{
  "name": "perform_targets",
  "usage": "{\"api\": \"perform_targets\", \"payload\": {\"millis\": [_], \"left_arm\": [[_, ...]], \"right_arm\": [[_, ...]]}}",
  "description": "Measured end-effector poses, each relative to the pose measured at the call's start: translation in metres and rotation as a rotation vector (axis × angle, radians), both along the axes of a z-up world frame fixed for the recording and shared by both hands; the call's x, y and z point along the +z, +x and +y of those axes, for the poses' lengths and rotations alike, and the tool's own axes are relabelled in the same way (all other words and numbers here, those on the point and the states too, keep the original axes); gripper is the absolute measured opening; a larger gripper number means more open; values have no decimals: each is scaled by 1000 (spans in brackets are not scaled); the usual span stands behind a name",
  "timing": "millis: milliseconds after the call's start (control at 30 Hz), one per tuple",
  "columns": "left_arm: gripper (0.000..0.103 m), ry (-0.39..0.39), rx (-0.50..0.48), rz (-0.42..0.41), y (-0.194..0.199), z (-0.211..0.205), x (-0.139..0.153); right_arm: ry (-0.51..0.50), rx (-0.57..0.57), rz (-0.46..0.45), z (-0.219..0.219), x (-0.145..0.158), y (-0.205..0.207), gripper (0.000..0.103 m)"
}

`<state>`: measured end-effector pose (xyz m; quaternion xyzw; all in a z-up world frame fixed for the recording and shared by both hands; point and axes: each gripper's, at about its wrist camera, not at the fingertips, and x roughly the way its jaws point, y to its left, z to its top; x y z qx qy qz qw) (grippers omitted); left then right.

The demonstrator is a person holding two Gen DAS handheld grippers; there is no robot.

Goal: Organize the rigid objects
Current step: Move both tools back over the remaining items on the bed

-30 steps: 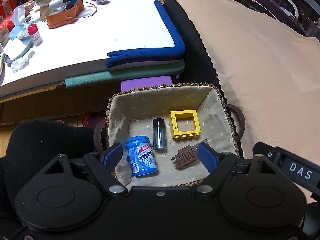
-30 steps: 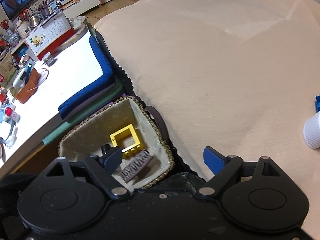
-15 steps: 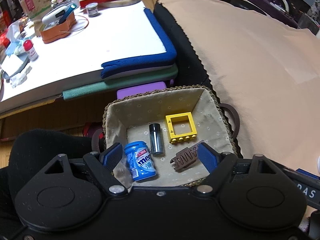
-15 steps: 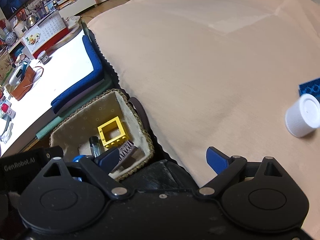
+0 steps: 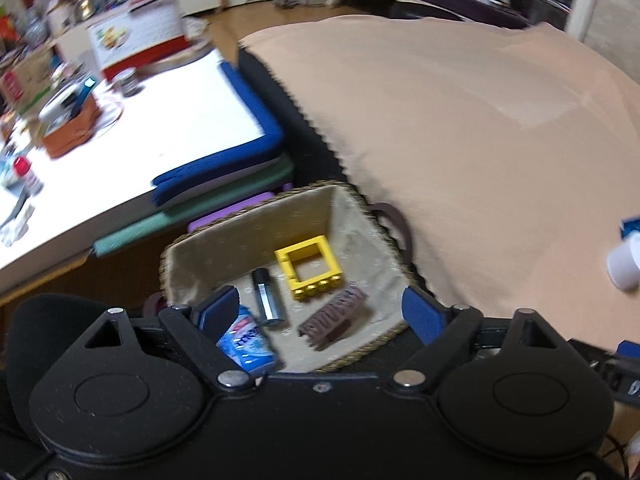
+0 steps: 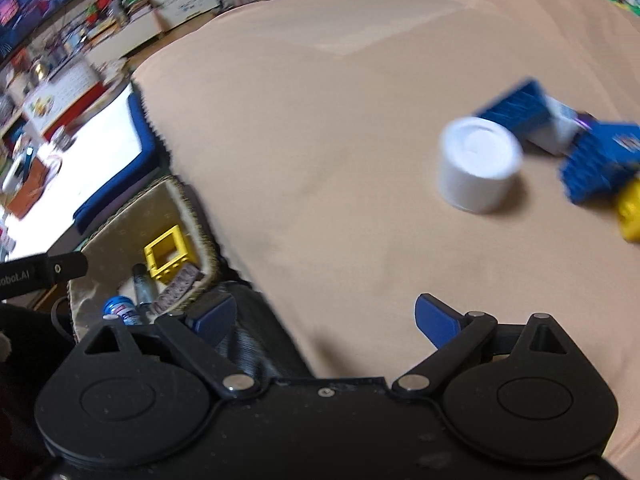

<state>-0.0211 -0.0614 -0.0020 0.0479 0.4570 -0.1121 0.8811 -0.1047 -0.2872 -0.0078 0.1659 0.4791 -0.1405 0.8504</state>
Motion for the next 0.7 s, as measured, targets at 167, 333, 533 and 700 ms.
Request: {"api": "perform_targets", "payload": {"millis": [167,333,533,700], "left_arm": [[85,3,-81,-11,-15,-29,-3],[85,16,-158,-16,-28,-63,-7],[85,20,-245,-24,-38,-107,-3],[85,42,-336,-43,-46,-155,-1]], "right_arm": [[-7,-86,-30,-34,3,-35,97],[-12,-190,-71,-72,9,-69,98],[-63,-305,-105,-113,12,-92,98],[-58,-385,-122,-144,9,-109,98]]}}
